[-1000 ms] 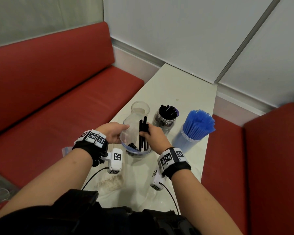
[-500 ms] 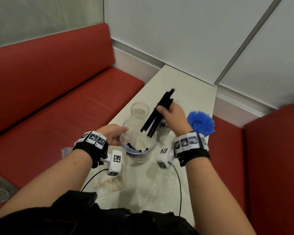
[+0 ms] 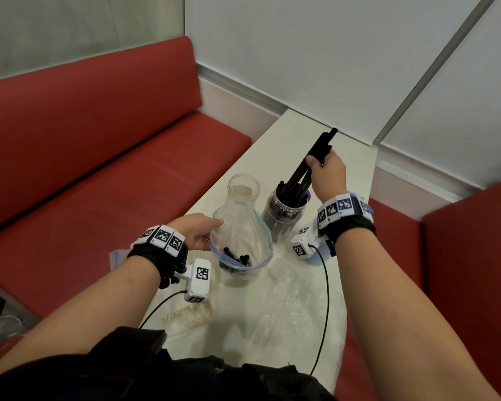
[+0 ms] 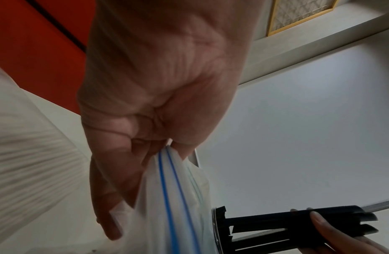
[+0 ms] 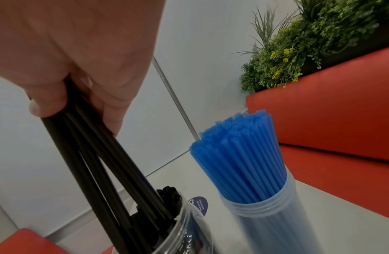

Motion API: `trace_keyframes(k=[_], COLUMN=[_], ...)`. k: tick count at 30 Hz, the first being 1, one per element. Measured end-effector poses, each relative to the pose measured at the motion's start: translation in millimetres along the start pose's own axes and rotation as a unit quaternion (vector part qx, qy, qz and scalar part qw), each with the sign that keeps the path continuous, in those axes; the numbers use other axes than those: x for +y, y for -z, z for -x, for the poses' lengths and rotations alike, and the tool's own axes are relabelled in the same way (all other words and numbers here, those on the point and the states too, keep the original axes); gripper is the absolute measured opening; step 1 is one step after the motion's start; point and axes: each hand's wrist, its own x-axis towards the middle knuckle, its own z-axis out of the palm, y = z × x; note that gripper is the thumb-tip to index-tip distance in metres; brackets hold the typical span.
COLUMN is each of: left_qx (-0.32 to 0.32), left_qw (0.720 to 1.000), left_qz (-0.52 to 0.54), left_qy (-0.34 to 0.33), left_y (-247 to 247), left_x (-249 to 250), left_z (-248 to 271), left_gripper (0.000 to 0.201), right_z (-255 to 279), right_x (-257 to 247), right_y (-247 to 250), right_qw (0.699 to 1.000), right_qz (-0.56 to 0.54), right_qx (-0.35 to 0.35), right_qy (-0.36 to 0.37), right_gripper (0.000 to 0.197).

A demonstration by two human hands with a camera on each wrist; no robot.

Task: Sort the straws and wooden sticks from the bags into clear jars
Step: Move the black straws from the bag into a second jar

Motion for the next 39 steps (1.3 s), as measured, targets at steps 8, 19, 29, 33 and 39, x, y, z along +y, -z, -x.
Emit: trace_keyframes(k=[8,19,29,33,39], left_qx=[0.001,0.002,-0.006,0.004,-0.029], left_qw=[1.0,1.0,1.0,0.999,0.998], left_qz=[0.001,-0.013,-0.026,-0.03,-0.036], left_qy=[0.003,0.013,0.015,0.012,0.035], left_y=[5,6,5,6,4], left_x=[-2,2,0,-1,-1], left_z=[-3,-6,-11,-15,-17], left_gripper=[0.021,0.022,0.027,0.031,0.042], right_z=[-4,15,32,45,80], right_x=[18,42,67,42,3], right_y=[-17,-32,-54,-49,-62], right_qw=[0.999,0.998,0.924,0.992,0.86], right_qz=[0.023,-0.019,0.315,0.096,0.055], right_qx=[-0.016,0.05,-0.219,-0.079,-0.508], right_qy=[-0.019,0.03,0.0,0.026,-0.003], right_gripper=[0.023,0.064,0.062,0.046,0.027])
